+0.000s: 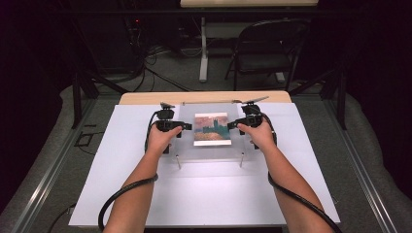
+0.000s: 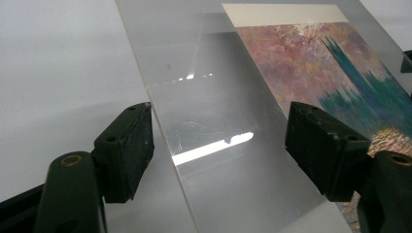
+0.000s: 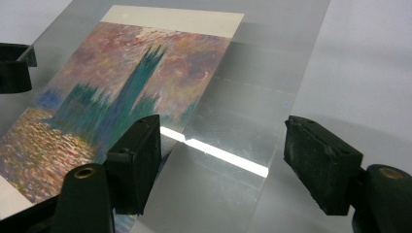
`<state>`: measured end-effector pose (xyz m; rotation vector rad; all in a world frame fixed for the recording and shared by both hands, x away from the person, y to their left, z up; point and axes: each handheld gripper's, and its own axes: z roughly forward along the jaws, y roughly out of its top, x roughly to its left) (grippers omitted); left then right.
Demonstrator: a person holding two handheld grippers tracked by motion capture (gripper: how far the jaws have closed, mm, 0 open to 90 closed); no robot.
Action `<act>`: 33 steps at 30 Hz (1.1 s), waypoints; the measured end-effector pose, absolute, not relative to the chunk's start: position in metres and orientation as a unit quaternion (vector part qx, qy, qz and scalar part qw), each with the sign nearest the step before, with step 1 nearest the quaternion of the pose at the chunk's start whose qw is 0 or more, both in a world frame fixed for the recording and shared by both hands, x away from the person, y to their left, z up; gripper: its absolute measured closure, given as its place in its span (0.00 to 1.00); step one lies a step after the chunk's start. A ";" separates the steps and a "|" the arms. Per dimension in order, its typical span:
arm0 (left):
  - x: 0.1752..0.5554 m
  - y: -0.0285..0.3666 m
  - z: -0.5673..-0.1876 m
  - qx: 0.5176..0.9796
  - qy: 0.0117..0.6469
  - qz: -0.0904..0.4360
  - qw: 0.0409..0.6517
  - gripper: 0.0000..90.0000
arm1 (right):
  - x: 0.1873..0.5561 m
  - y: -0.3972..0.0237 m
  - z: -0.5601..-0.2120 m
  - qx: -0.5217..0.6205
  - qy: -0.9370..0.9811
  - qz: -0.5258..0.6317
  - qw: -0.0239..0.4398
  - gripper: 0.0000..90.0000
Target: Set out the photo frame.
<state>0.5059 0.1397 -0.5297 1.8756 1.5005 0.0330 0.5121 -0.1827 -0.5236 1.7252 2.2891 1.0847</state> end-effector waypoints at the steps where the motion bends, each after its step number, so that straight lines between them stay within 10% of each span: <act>1: 0.506 0.140 -0.530 0.728 0.583 0.012 0.361 0.28 | 0.513 -0.183 -0.524 0.565 0.744 0.354 0.036 0.32; 33: 0.503 0.139 -0.525 0.719 0.593 0.012 0.363 0.32 | 0.511 -0.183 -0.524 0.572 0.734 0.364 0.026 0.32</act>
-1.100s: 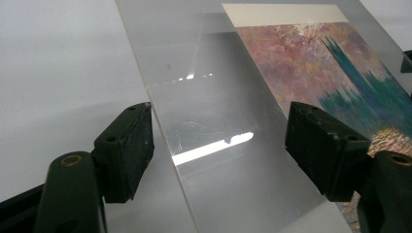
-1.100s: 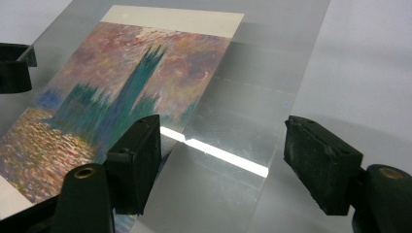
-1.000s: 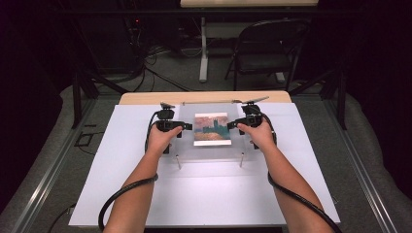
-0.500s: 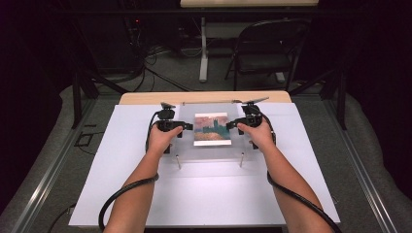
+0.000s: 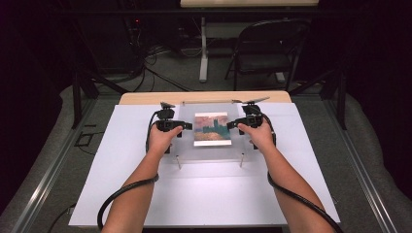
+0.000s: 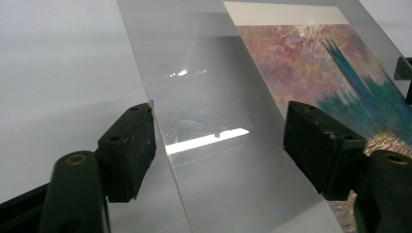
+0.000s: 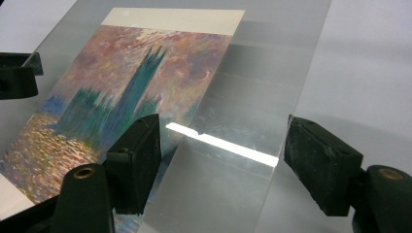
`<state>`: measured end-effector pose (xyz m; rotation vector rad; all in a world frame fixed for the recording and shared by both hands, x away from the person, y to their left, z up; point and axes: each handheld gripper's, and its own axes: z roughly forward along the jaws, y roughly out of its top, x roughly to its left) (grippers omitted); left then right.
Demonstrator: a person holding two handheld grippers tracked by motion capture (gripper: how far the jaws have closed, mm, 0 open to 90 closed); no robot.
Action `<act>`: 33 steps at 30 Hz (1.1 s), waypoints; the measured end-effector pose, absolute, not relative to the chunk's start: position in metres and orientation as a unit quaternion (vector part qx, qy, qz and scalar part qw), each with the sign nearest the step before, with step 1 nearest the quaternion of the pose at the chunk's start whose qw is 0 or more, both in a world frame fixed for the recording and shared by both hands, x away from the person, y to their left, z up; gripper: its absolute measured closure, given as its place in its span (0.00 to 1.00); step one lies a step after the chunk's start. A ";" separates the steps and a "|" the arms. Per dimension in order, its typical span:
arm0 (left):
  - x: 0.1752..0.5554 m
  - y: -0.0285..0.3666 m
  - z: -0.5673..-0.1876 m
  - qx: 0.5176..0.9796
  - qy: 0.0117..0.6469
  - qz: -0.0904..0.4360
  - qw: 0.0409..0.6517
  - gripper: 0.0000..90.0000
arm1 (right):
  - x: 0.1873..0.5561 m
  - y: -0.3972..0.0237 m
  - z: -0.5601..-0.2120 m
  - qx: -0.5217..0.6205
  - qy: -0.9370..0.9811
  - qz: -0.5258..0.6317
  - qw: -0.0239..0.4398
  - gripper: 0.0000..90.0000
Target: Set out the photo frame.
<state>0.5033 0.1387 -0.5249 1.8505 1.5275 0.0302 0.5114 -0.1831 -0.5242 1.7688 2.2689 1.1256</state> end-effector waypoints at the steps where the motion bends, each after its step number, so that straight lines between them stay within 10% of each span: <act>1: 0.503 0.139 -0.524 0.719 0.593 0.012 0.362 0.33 | 0.511 -0.183 -0.524 0.572 0.734 0.367 0.028 0.33; 33: 0.475 0.141 -0.485 0.724 0.576 0.058 0.374 0.46 | 0.481 -0.179 -0.486 0.539 0.751 0.369 0.094 0.37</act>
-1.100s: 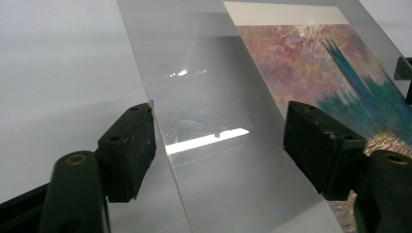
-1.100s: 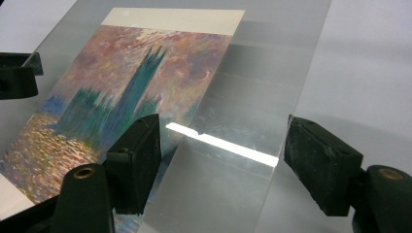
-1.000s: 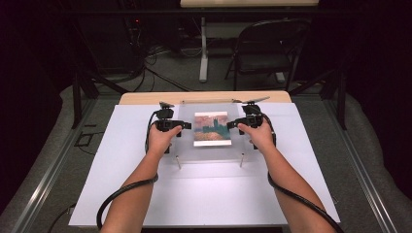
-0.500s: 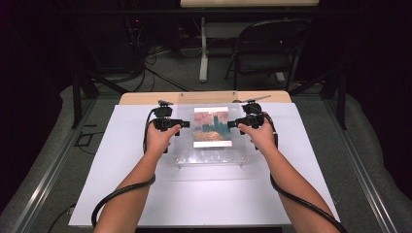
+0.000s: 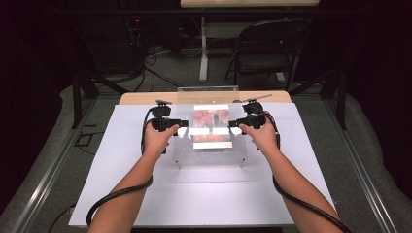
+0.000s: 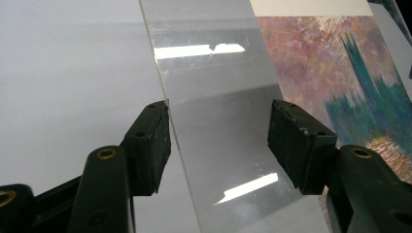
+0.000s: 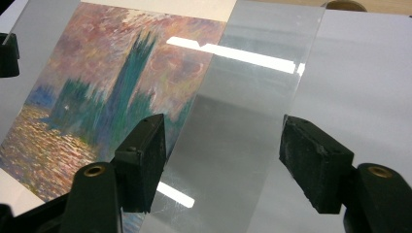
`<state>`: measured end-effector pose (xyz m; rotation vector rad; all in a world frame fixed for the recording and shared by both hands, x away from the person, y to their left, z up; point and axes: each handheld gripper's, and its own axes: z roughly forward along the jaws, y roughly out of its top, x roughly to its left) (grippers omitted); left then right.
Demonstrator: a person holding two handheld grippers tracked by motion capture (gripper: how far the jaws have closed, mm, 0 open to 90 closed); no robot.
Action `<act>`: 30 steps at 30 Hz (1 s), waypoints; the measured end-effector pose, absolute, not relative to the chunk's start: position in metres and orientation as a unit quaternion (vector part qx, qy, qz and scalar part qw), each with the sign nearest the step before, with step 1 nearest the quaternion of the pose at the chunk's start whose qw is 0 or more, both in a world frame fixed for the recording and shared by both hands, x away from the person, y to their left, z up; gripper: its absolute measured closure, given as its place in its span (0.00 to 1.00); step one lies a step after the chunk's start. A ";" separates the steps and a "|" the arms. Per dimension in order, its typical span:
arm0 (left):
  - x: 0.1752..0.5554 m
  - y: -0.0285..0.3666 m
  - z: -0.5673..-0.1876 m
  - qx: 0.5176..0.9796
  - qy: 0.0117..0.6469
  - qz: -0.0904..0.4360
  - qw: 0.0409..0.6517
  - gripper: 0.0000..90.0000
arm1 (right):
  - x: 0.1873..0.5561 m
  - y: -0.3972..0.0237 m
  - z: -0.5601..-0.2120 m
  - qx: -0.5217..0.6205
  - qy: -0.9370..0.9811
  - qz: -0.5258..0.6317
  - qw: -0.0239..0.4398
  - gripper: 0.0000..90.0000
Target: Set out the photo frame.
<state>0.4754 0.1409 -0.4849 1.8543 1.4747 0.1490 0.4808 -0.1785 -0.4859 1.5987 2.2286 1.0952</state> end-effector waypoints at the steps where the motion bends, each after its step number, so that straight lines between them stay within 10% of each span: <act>1: 0.475 0.141 -0.484 0.725 0.576 0.057 0.373 0.46 | 0.480 -0.179 -0.485 0.540 0.750 0.369 0.094 0.38; 30: 0.441 0.148 -0.458 0.728 0.552 0.090 0.396 0.59 | 0.443 -0.179 -0.459 0.505 0.759 0.380 0.155 0.47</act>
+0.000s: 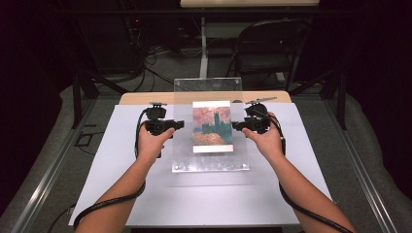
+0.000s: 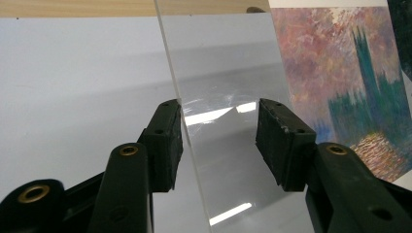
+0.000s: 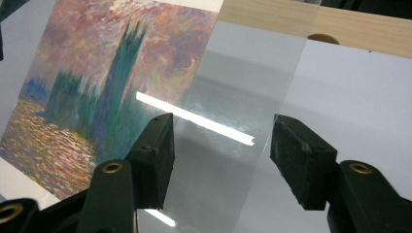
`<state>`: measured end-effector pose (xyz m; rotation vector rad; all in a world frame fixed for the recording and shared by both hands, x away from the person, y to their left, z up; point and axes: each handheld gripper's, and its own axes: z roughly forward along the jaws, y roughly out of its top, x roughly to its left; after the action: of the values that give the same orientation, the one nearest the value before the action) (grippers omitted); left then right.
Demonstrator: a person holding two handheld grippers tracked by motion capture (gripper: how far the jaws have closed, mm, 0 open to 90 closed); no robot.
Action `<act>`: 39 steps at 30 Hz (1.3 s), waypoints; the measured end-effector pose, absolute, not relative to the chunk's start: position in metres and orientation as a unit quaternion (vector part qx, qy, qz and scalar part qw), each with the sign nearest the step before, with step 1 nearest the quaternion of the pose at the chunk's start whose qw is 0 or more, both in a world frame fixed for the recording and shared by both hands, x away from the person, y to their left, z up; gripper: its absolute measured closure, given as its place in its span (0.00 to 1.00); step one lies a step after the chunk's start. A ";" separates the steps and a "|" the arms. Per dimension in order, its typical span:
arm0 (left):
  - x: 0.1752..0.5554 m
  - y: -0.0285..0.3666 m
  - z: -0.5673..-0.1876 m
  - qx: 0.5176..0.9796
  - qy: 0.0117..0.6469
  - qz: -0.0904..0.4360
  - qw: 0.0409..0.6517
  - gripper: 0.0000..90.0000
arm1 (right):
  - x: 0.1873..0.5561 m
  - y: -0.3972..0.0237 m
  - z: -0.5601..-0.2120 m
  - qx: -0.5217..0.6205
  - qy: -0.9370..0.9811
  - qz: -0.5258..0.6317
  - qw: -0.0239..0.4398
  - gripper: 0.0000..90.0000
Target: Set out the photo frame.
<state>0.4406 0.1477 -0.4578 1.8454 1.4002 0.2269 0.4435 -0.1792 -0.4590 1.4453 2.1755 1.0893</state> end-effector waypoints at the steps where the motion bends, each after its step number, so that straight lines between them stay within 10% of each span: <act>1: 0.440 0.148 -0.457 0.728 0.551 0.092 0.397 0.59 | 0.442 -0.179 -0.458 0.504 0.760 0.380 0.156 0.47; 39: 0.392 0.157 -0.438 0.725 0.526 0.119 0.429 0.74 | 0.391 -0.185 -0.436 0.473 0.761 0.393 0.207 0.64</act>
<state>0.3922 0.1567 -0.4378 1.8085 1.3131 0.2970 0.3910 -0.1851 -0.4359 1.3169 2.1197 1.0938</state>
